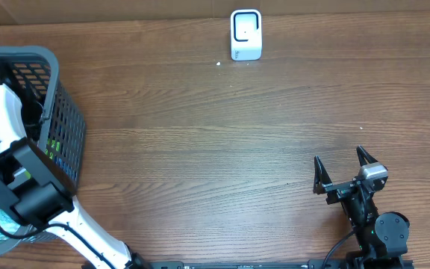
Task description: Scan the item barcode
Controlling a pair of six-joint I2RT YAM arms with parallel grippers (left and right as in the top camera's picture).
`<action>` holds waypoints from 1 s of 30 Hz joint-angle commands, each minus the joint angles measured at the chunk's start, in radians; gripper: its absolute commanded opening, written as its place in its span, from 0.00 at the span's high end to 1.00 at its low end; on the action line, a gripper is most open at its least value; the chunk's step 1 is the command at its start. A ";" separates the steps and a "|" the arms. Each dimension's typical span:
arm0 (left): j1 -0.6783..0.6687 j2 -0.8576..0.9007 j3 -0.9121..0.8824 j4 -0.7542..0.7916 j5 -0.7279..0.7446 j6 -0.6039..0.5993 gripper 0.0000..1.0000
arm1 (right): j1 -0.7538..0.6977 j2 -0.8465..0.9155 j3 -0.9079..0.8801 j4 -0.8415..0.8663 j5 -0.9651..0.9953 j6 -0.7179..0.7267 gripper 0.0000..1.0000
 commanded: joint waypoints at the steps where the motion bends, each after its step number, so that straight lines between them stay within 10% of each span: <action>1: 0.005 0.045 -0.004 -0.060 -0.187 -0.096 0.52 | 0.005 -0.009 -0.010 0.005 0.001 0.002 0.00; 18: 0.033 0.042 0.214 -0.334 -0.250 -0.142 0.50 | 0.005 -0.009 -0.010 0.005 0.001 0.002 0.00; 30: 0.030 0.042 0.025 -0.155 -0.100 -0.042 0.53 | 0.005 -0.009 -0.010 0.005 0.001 0.002 0.00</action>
